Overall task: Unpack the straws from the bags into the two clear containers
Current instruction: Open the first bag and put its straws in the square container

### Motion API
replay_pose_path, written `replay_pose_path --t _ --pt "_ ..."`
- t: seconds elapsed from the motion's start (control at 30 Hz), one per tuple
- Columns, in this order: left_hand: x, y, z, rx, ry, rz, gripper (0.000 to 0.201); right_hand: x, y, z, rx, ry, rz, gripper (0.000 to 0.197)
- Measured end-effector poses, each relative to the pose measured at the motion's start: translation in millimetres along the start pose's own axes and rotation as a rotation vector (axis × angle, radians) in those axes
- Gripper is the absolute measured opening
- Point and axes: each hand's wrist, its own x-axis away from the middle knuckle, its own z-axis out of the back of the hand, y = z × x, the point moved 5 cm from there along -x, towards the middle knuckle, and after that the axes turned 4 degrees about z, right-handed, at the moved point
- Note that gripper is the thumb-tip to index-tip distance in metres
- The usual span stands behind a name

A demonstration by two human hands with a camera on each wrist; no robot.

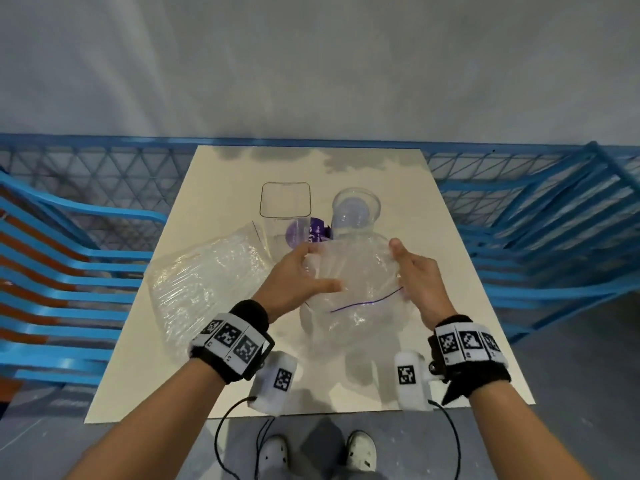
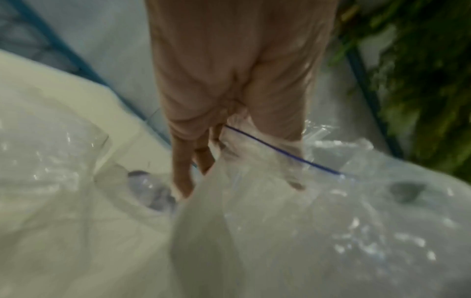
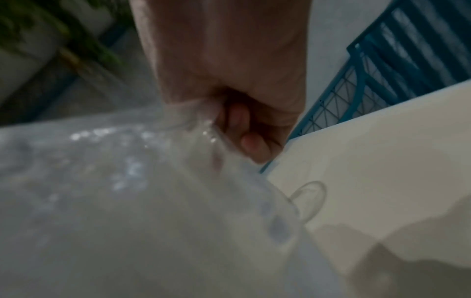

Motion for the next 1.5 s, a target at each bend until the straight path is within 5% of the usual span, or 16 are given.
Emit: replay_pose_path --t 0.17,0.3,0.4,0.53,0.63,0.73,0.8,0.87,1.0,1.1,1.27,1.4,1.5 --pt "15 -18 -24 -0.397 -0.059 0.243 0.096 -3 29 10 0.099 -0.176 -0.142 0.049" --pt "32 -17 -47 -0.052 -0.208 0.41 0.103 -1 37 5 -0.012 -0.258 -0.148 0.055" --pt "29 -11 -55 0.214 -0.216 0.31 0.108 11 26 -4 0.025 -0.433 -0.072 0.041" --pt "32 -6 -55 0.403 -0.201 0.177 0.111 -10 24 12 -0.099 -0.343 -0.017 0.019" --pt "26 -15 -64 0.129 -0.135 0.117 0.114 -20 46 18 -0.145 -0.25 -0.212 0.021" --pt "14 -23 -79 -0.325 -0.097 0.107 0.131 -14 47 7 -0.181 -0.323 -0.299 0.023" --pt "7 -16 -91 -0.298 -0.079 0.064 0.133 -14 36 -1 -0.131 -0.419 -0.258 0.022" --pt "2 -6 -96 -0.178 0.027 -0.04 0.106 -16 24 -4 -0.105 -0.44 -0.196 0.023" --pt "-1 -6 -88 -0.085 0.213 -0.007 0.071 -25 6 16 0.066 -0.326 -0.003 0.031" --pt "0 -12 -84 -0.115 0.286 0.057 0.076 -16 4 30 0.358 -0.249 0.244 0.034" --pt "-1 -19 -100 -0.024 0.381 0.069 0.086 6 22 7 0.289 -0.189 0.222 0.034" --pt "14 -26 -89 0.067 0.36 0.123 0.084 -6 24 25 0.162 0.025 0.211 0.024" --pt "32 -29 -85 -0.005 0.104 0.308 0.088 -13 29 36 0.087 0.121 0.18 0.023"
